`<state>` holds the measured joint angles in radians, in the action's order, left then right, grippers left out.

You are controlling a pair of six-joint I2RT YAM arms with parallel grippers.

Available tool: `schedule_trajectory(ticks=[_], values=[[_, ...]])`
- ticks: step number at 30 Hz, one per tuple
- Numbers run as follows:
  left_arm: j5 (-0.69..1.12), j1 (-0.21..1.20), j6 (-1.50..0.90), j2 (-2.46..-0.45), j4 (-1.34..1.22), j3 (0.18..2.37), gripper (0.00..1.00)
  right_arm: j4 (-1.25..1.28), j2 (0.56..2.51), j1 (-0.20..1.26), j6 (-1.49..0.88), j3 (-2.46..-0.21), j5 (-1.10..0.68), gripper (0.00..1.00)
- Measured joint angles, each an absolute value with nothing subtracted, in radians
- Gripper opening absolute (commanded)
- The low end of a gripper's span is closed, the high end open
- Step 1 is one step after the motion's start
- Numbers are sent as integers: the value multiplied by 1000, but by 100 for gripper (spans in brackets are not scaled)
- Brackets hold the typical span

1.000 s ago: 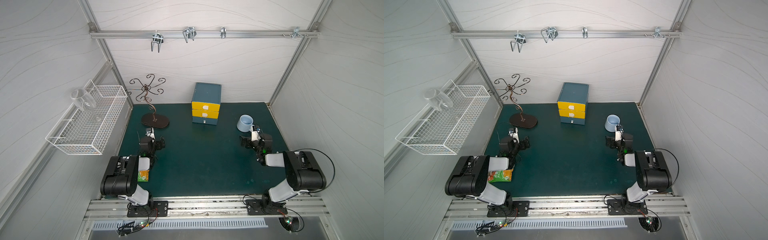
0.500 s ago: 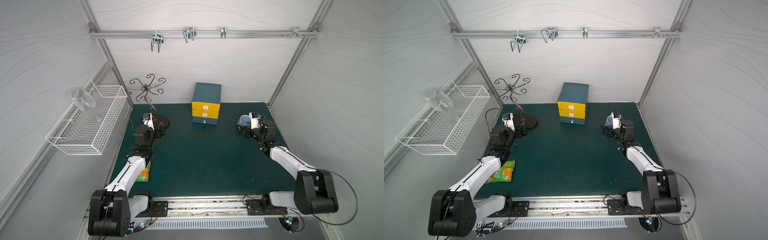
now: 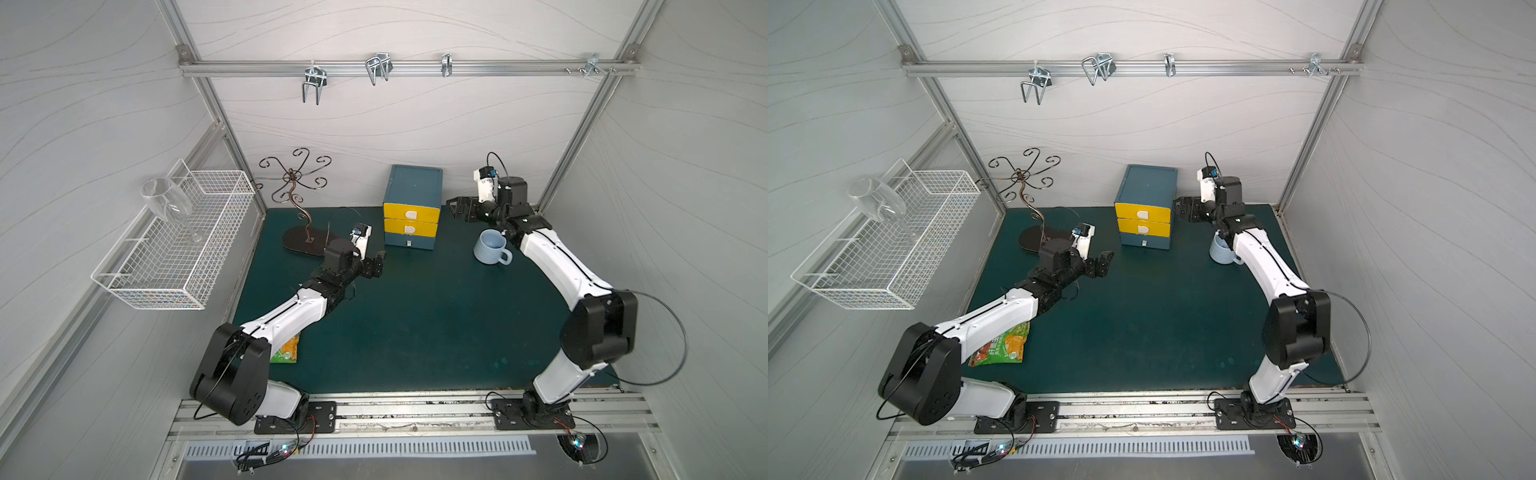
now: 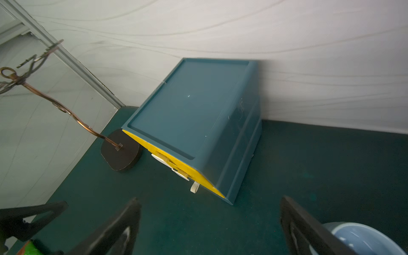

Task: Take the postcards out of the drawer
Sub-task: Open the drawer in the storage box.

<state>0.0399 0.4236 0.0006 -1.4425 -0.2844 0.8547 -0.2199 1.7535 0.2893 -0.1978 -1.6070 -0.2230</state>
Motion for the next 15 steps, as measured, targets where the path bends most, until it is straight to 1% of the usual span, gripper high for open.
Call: schedule_trajectory(ticks=[7,11,15], values=[[27,471,26,-1541,-396,922,93,-381,1987,303,-257,-1909,-221,99],[-16,498,27,-1604,-471,953,92,-467,2094,311,-266,-2073,-218,99],[-90,543,50,-1672,-554,969,93,-525,2151,313,-271,-2143,-210,99]])
